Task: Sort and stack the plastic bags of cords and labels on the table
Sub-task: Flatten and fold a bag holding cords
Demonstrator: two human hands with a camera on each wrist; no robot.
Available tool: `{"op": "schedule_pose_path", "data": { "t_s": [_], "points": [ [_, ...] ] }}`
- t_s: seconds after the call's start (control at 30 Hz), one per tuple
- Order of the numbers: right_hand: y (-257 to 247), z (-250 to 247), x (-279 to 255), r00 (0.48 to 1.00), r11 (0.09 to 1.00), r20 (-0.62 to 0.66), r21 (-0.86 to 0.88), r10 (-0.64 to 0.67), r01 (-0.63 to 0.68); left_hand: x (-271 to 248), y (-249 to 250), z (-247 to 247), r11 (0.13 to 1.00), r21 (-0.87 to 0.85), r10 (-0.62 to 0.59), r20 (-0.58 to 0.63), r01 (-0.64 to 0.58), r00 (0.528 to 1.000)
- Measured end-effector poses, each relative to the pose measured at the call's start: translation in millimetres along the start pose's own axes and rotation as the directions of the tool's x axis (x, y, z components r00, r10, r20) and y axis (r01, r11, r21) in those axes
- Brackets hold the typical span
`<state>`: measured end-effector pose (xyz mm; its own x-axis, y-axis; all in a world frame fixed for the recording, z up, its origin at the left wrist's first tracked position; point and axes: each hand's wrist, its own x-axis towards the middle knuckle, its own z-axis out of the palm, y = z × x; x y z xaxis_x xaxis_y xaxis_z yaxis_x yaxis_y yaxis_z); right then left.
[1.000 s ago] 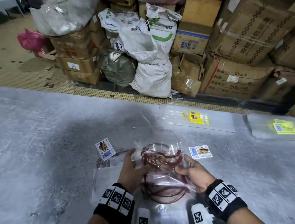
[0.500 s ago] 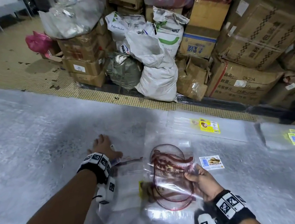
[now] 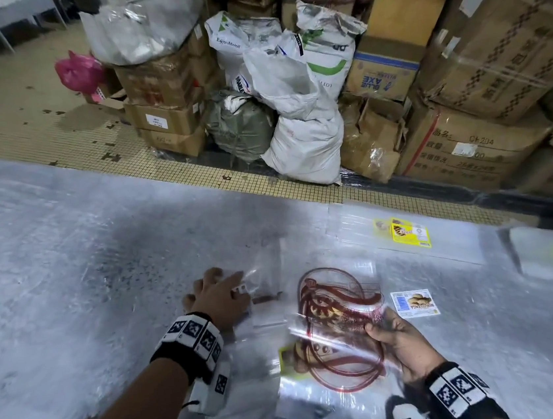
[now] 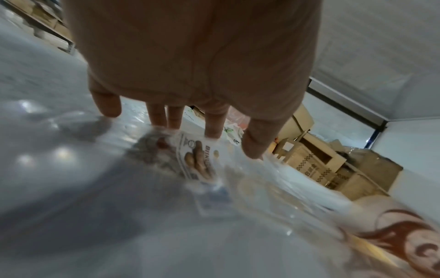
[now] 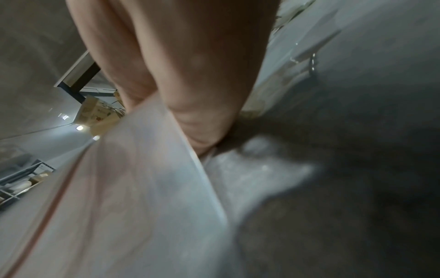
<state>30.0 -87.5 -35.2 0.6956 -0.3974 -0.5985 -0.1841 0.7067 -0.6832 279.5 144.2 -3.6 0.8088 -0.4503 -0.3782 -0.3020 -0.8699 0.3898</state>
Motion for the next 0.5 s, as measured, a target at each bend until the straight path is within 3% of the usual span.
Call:
{"op": "schedule_pose_path", "data": {
  "t_s": [0.23,0.37,0.5],
  "points": [
    [5.5,-4.3,4.7,0.997,1.000,0.068,-0.016,-0.020,0.021,15.7,-6.6,-23.3,0.982,-0.162,-0.121,-0.156,0.096,0.980],
    [7.9,-9.3,10.1,0.998,0.999,0.062,-0.036,-0.031,0.033,30.9,-7.0,-28.3,0.982,-0.156,-0.126,-0.113,0.108,0.986],
    [10.0,-13.3,14.4,0.996,0.999,0.085,-0.030,-0.037,0.039,24.5,-22.2,-24.1,0.956,-0.193,-0.249,-0.127,0.223,0.960]
  ]
}}
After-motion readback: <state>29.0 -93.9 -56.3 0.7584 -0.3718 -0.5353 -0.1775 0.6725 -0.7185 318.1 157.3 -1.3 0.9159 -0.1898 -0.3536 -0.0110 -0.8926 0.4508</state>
